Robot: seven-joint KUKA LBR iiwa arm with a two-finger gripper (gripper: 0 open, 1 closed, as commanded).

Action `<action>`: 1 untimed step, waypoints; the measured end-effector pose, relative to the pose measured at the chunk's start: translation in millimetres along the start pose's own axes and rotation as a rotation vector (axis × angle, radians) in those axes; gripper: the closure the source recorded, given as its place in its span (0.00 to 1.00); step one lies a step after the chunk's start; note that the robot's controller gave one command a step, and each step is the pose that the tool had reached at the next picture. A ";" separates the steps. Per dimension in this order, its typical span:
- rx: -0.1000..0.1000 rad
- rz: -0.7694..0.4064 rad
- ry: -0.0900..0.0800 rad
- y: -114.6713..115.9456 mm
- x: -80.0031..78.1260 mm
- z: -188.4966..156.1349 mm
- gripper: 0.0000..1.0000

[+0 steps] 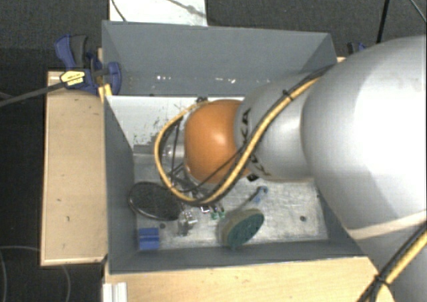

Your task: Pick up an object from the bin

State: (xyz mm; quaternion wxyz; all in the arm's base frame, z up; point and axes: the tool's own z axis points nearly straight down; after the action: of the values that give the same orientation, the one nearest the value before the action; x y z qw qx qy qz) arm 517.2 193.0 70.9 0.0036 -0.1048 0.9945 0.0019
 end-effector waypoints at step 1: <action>0.001 -0.082 0.001 22.6 -16.6 0.2 0.00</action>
Offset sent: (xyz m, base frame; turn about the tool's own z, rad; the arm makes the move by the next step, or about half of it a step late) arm 0.0100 0.0247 -0.0009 -0.0833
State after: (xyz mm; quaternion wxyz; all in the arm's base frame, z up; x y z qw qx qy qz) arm 528.7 218.5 70.9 0.0034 -0.1454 0.9894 0.0011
